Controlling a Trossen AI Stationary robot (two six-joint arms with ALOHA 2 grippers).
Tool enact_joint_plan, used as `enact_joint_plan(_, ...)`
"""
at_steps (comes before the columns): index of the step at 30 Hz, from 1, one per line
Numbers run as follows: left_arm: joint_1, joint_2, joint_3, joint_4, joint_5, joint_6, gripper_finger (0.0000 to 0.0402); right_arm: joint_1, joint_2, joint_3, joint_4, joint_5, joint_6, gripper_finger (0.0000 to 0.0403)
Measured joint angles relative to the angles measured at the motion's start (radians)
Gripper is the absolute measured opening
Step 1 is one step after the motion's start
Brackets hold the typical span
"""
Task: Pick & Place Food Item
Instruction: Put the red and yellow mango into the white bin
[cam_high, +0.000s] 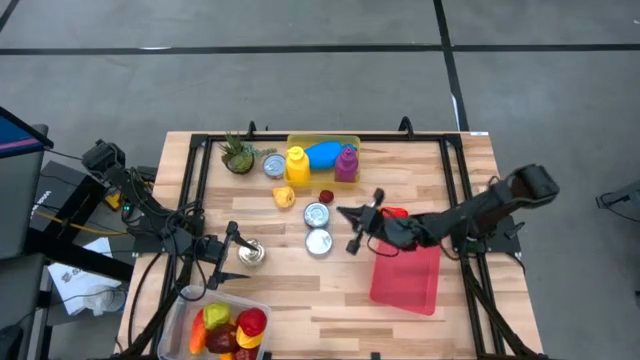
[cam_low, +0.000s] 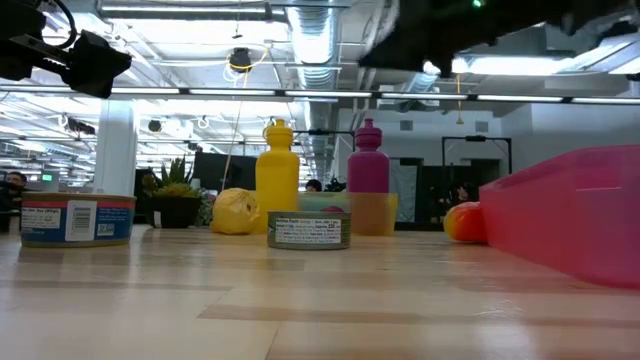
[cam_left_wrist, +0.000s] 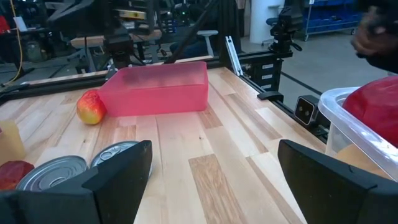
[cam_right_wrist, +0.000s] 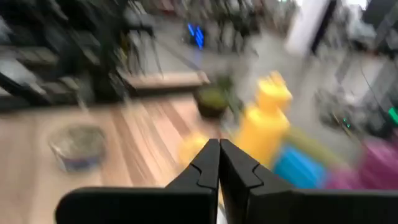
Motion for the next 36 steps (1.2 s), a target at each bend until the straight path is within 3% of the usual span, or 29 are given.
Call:
enact_joint_plan(5,0.000,0.000,0.000,0.001,0.000,-0.001,0.0342,-0.042,-0.159,-0.001,-0.496,-0.002,0.265,0.0000)
enact_joint_plan(10,0.000,0.000,0.000,0.001,0.000,-0.002,0.0342,-0.137,-0.285,-0.001,-0.965,-0.133,0.482,0.0000)
enact_joint_plan(14,0.000,0.000,0.000,0.003,0.000,-0.002,0.0342,-0.228,-0.343,-0.001,-1.189,-0.229,0.512,0.0000)
enact_joint_plan(21,0.000,0.000,0.000,0.003,0.000,-0.002,0.0342,-0.371,-0.358,-0.001,-1.320,-0.540,0.426,0.0006)
enact_joint_plan(25,0.000,0.000,0.000,0.003,0.000,-0.003,0.0342,-0.419,-0.358,-0.001,-1.369,-0.562,0.422,0.0048)
enact_joint_plan(36,0.000,0.000,0.000,0.003,-0.001,-0.003,0.0342,-0.516,-0.357,-0.001,-1.394,-0.577,0.345,0.0226)
